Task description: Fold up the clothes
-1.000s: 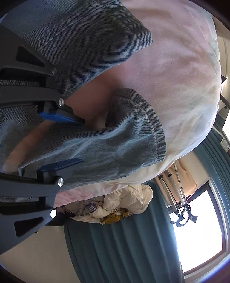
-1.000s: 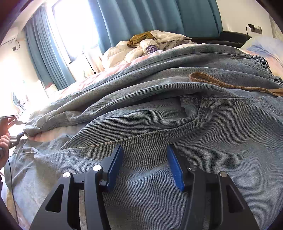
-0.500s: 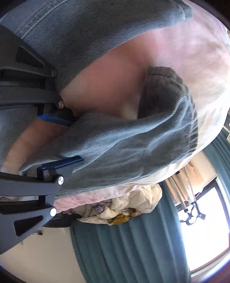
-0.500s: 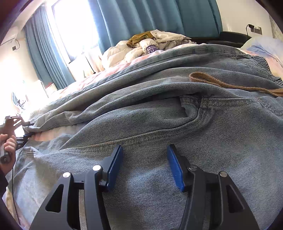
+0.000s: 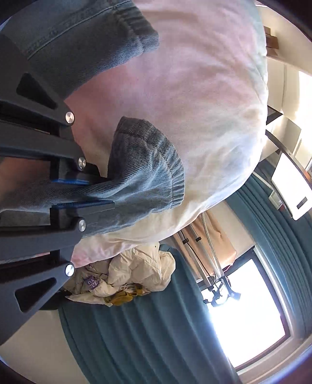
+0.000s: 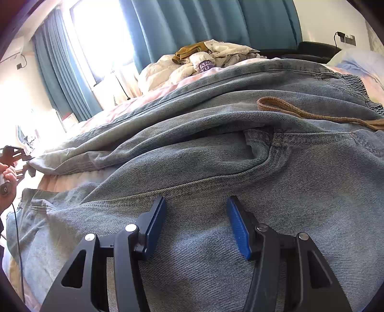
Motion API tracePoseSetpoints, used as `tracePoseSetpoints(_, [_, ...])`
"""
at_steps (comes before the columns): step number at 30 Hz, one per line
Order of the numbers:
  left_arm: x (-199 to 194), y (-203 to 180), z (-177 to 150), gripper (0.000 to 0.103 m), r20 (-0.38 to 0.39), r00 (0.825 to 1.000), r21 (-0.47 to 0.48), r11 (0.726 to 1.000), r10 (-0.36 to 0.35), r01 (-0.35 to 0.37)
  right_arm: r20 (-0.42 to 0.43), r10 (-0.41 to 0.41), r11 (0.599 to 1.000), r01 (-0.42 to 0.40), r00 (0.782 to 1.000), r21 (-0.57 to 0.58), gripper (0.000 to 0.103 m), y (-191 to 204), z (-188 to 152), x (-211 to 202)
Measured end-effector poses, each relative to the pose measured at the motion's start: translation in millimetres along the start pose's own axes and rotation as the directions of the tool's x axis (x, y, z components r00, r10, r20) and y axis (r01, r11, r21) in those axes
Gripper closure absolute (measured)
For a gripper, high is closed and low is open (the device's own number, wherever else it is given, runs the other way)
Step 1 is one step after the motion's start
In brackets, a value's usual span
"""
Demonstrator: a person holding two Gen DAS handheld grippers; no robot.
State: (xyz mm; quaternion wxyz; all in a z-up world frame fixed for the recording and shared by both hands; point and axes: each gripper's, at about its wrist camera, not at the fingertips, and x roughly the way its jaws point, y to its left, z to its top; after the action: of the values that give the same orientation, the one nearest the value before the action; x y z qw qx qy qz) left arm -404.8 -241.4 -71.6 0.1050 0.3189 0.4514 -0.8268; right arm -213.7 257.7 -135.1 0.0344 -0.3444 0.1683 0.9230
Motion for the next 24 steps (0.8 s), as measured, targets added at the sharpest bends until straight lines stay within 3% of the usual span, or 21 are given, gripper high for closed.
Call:
tracePoseSetpoints(6, [-6,8,-1,0.096,0.025,0.989,0.067,0.987,0.143,-0.145,-0.001,0.004,1.000,-0.004,1.000,0.003,0.050,0,1,0])
tracePoseSetpoints(8, [4,7,-7,0.096,0.013,0.972,0.124,0.964,0.236,-0.236,-0.001,0.003,1.000,-0.003,1.000,0.002,0.049,-1,0,0])
tracePoseSetpoints(10, [12,19,-17,0.096,-0.006,0.959,0.105,0.954,0.283,-0.281,-0.001,0.002,1.000,-0.002,1.000,0.001,0.049,-2,-1,1])
tracePoseSetpoints(13, [9,36,-24,0.095,0.015,0.974,0.091,0.969,0.228,-0.228,-0.001,0.006,1.000,-0.006,1.000,0.004,0.049,-3,-2,0])
tracePoseSetpoints(18, [-13,26,-36,0.086,0.028,0.973,0.211,0.950,0.230,-0.230,-0.011,0.006,1.000,-0.005,1.000,0.005,0.048,-3,-1,-1])
tracePoseSetpoints(20, [-25,17,-47,0.086,0.029,0.973,0.281,0.932,0.230,-0.229,-0.017,0.004,1.000,-0.004,1.000,0.004,0.048,-3,0,-2])
tracePoseSetpoints(24, [-48,-5,-85,0.086,-0.015,0.964,0.466,0.855,0.265,-0.228,-0.023,-0.003,1.000,0.003,1.000,-0.013,0.048,-1,1,-6])
